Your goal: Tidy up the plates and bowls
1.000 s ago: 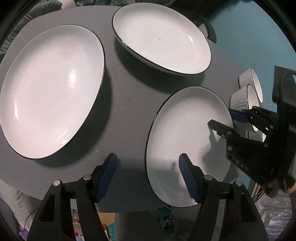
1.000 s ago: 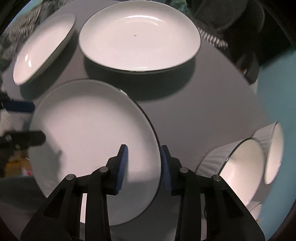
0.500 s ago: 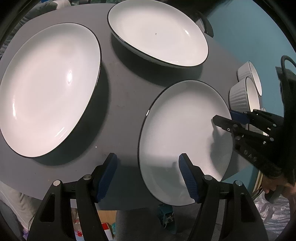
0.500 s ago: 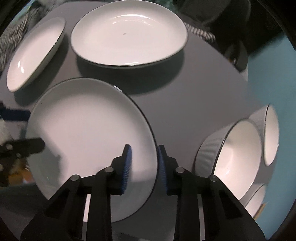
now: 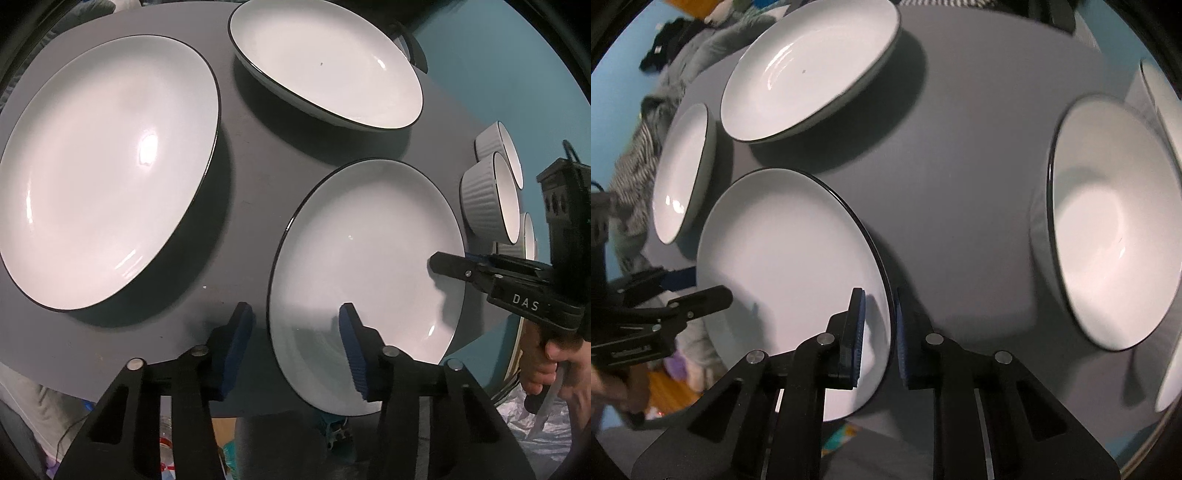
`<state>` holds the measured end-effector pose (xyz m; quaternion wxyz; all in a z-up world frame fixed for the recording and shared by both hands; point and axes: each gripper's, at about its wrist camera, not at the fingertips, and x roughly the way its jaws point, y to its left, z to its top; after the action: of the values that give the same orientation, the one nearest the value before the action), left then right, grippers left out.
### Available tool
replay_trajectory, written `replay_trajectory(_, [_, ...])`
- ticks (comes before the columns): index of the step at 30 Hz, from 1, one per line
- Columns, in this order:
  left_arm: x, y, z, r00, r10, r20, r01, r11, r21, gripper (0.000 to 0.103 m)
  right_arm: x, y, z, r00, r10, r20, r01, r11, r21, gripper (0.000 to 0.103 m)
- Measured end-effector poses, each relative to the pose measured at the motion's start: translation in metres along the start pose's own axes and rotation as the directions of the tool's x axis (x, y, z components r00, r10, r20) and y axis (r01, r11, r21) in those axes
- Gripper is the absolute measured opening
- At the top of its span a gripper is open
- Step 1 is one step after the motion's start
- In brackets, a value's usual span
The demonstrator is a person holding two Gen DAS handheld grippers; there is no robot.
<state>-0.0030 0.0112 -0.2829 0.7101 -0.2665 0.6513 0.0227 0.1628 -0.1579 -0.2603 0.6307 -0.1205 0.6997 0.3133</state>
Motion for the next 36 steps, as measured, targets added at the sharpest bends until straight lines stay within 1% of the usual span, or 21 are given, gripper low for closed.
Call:
replay_trajectory(1, [0.000, 0.000, 0.000, 1.000, -0.003, -0.003, 0.003, 1.000, 0.003, 0.042, 0.003, -0.004, 0.003, 1.000, 0.016, -0.009, -0.016, 1.000, 0.015, 0.016])
replay_trajectory(3, [0.004, -0.005, 0.004, 1.000, -0.005, -0.010, 0.005, 1.000, 0.006, 0.036, 0.003, 0.000, -0.009, 1.000, 0.028, -0.014, -0.028, 0.999, 0.022, 0.017])
replay_trajectory(5, [0.007, -0.007, 0.005, 1.000, -0.018, -0.019, 0.018, 1.000, 0.005, 0.027, 0.001, -0.003, -0.015, 1.000, 0.029, -0.007, -0.029, 0.999, 0.015, 0.017])
replay_trajectory(6, [0.008, -0.006, 0.005, 0.999, -0.023, -0.023, 0.023, 1.000, 0.003, 0.027, 0.002, -0.003, -0.015, 1.000, 0.028, -0.003, -0.028, 1.000, 0.012, 0.017])
replay_trajectory(10, [0.010, -0.003, 0.002, 0.999, -0.027, -0.030, 0.027, 1.000, -0.001, 0.018, 0.000, 0.001, -0.016, 1.000, 0.016, 0.021, -0.016, 1.000, -0.002, 0.018])
replay_trajectory(12, [0.011, -0.001, 0.002, 0.999, -0.030, -0.035, 0.030, 1.000, -0.010, 0.015, -0.006, 0.010, -0.024, 1.000, 0.007, 0.028, -0.007, 1.000, -0.001, 0.018])
replay_trajectory(13, [0.011, 0.001, 0.001, 0.999, -0.034, -0.038, 0.034, 0.999, -0.015, 0.013, -0.009, 0.020, -0.038, 0.999, 0.006, 0.037, -0.005, 1.000, -0.013, 0.018])
replay_trajectory(14, [0.011, 0.003, 0.001, 0.998, -0.038, -0.039, 0.038, 0.999, -0.021, 0.012, -0.009, 0.020, -0.038, 0.999, 0.006, 0.037, -0.005, 1.000, -0.013, 0.018])
replay_trajectory(16, [0.012, 0.005, 0.001, 0.998, -0.050, -0.043, 0.049, 0.998, -0.036, 0.011, -0.011, 0.015, -0.039, 0.999, 0.007, 0.042, -0.007, 1.000, -0.013, 0.018])
replay_trajectory(20, [0.012, 0.005, 0.002, 0.998, -0.052, -0.039, 0.051, 0.998, -0.031, 0.011, -0.010, 0.022, -0.042, 0.999, -0.004, 0.037, 0.004, 1.000, -0.003, 0.019])
replay_trajectory(26, [0.011, 0.011, 0.003, 0.996, -0.076, -0.042, 0.074, 0.996, -0.056, 0.011, -0.010, 0.018, -0.044, 1.000, 0.013, 0.024, -0.014, 0.999, 0.046, 0.019])
replay_trajectory(28, [0.010, 0.013, 0.003, 0.996, -0.073, -0.046, 0.069, 0.995, -0.075, 0.011, -0.010, 0.014, -0.044, 1.000, 0.019, 0.020, -0.020, 0.999, 0.051, 0.018])
replay_trajectory(36, [0.008, 0.015, 0.002, 0.998, -0.044, -0.035, 0.041, 0.996, -0.081, 0.011, -0.009, 0.006, -0.046, 0.998, 0.056, 0.001, -0.056, 0.995, 0.081, 0.016])
